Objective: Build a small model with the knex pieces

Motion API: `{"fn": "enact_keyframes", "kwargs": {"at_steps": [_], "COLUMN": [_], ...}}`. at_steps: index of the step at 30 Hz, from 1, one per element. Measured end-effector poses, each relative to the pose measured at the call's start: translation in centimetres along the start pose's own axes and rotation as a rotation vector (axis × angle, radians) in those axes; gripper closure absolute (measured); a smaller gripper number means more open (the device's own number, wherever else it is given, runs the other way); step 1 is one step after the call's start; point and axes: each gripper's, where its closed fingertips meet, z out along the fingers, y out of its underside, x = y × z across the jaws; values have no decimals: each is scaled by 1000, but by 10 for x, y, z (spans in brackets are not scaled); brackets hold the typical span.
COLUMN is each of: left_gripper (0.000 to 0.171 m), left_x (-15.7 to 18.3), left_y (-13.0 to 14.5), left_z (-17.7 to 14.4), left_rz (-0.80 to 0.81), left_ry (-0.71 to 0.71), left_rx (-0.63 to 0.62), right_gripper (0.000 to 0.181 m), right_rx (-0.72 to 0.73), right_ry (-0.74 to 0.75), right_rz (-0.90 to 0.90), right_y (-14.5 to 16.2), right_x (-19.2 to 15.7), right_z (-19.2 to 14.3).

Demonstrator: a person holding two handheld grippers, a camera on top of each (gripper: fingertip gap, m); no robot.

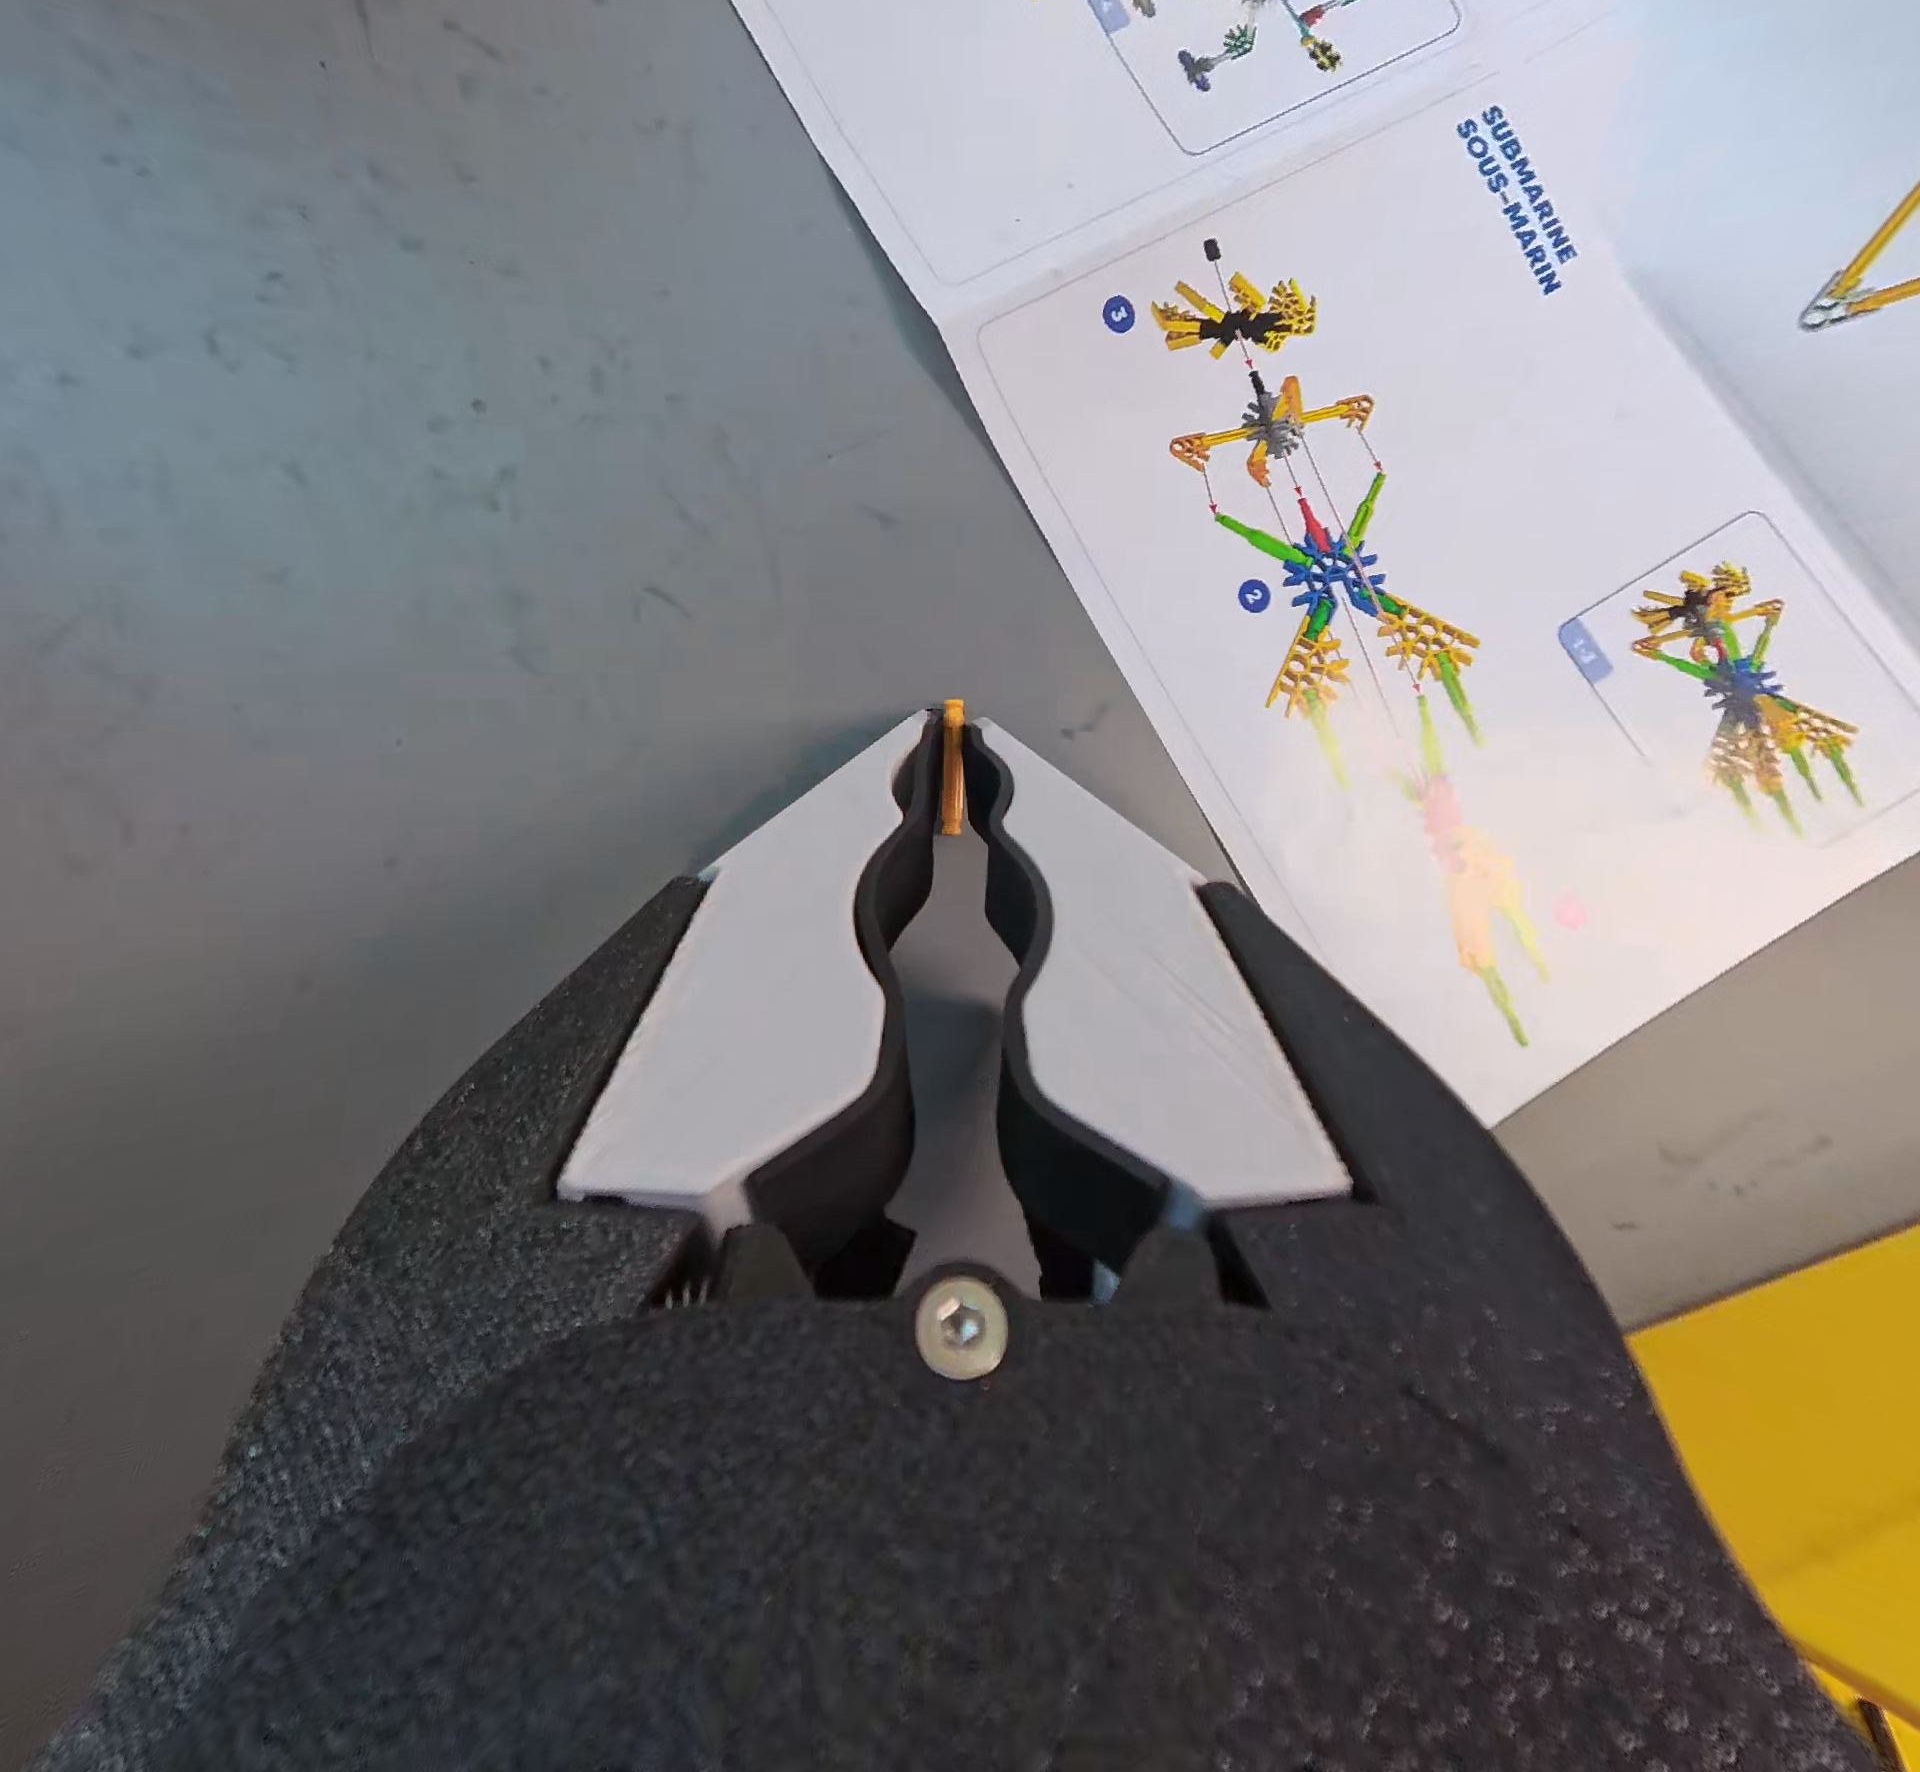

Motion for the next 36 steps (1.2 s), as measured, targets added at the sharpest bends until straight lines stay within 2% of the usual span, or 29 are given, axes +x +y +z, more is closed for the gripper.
{"fn": "enact_keyframes", "kwargs": {"at_steps": [6,8,9,11,13,16,20,22,24,28,32,36], "left_gripper": [135,135,135,135,135,135,135,135,135,135,135,135], "left_x": [1,1,1,2,3,5,7,8,9,9,7,8], "left_y": [-2,-3,-3,-3,-3,-2,-2,-2,-2,-1,-1,-3], "left_z": [-1,-1,-1,-1,-1,0,0,0,1,0,0,-1], "left_rz": [13,12,12,12,14,9,7,4,4,12,11,0], "left_ry": [0,-1,0,3,6,14,20,24,29,24,15,22], "left_rx": [5,10,12,12,12,9,8,7,6,4,5,13], "right_gripper": [178,168,162,162,161,159,157,158,158,158,159,161], "right_rx": [9,22,45,136,249,402,481,454,366,114,-104,-122], "right_ry": [-37,-36,-42,-42,-14,97,281,373,454,569,617,544], "right_rz": [43,37,37,45,52,72,181,251,318,429,493,650], "right_y": [0,1,-2,-17,-35,-56,-53,-36,-6,73,138,158], "right_x": [0,3,3,5,15,50,120,162,204,273,304,310], "right_z": [0,0,-2,-13,-32,-76,-137,-157,-163,-149,-126,-103]}}
